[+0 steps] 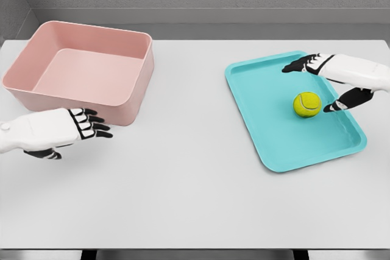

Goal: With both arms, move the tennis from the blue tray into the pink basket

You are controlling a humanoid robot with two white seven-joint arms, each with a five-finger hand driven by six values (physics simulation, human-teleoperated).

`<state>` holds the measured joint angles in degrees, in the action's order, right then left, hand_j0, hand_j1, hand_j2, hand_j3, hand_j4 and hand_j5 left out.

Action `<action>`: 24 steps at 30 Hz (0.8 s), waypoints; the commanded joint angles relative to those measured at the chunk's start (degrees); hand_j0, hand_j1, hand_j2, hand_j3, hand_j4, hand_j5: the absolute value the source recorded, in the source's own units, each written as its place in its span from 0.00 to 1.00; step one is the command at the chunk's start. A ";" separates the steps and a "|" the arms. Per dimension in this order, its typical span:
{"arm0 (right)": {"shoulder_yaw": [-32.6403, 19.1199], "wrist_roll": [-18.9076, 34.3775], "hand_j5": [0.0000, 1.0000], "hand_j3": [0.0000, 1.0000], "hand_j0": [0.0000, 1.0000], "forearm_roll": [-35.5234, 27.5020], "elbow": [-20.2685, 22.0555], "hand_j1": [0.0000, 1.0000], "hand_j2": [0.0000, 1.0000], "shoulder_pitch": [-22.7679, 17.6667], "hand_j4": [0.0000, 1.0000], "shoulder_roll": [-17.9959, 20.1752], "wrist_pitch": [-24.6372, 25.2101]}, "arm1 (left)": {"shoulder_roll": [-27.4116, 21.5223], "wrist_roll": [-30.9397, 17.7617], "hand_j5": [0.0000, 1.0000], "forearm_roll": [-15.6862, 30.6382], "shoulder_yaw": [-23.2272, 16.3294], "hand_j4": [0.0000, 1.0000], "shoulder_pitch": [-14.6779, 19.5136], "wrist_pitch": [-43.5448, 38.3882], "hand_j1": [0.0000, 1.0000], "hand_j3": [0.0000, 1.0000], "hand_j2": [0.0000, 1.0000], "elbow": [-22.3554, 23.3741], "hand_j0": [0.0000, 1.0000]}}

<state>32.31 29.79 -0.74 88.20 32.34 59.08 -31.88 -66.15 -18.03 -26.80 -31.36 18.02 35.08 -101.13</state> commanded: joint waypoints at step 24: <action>6.10 -1.31 1.00 1.00 1.00 8.21 -6.73 1.00 1.00 0.62 1.00 -3.44 8.76 | 4.63 0.71 1.00 -2.82 -5.90 1.00 9.14 -0.08 1.00 1.00 1.00 -0.12 1.00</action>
<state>38.38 28.50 6.55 81.51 33.05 56.32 -24.51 -60.51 -17.42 -30.06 -37.24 27.95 35.07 -101.23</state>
